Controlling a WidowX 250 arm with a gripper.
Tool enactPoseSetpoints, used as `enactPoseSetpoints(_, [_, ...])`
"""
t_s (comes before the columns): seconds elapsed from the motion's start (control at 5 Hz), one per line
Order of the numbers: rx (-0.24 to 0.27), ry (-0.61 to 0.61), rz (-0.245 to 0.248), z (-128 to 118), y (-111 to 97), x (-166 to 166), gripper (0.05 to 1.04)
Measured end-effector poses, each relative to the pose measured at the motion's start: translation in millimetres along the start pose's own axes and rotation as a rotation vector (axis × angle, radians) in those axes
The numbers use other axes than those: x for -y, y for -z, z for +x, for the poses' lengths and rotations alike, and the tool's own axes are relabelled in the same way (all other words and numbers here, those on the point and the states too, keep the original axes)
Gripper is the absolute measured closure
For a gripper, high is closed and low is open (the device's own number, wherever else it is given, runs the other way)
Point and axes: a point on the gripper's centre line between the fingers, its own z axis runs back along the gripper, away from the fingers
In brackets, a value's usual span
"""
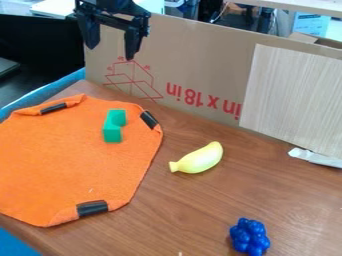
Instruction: Fold the cloth from bottom left to top right
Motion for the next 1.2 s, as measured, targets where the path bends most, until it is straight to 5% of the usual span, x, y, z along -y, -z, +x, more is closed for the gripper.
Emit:
enactPoseSetpoints(0.2, [-0.034, 0.004, -0.010, -4, 11, 4, 0.083])
enactPoseSetpoints(0.4, [-0.078, -0.087, -0.078, -24, 30, -9, 0.083])
enactPoseSetpoints(0.8, [0.008, -0.256, -0.039, -86, 18, -45, 0.083])
enactPoseSetpoints(1.0, [0.019, -0.366, -0.057, -119, 30, -66, 0.083])
enactPoseSetpoints(1.2, [0.023, -0.474, -0.022, -146, 61, -90, 0.083])
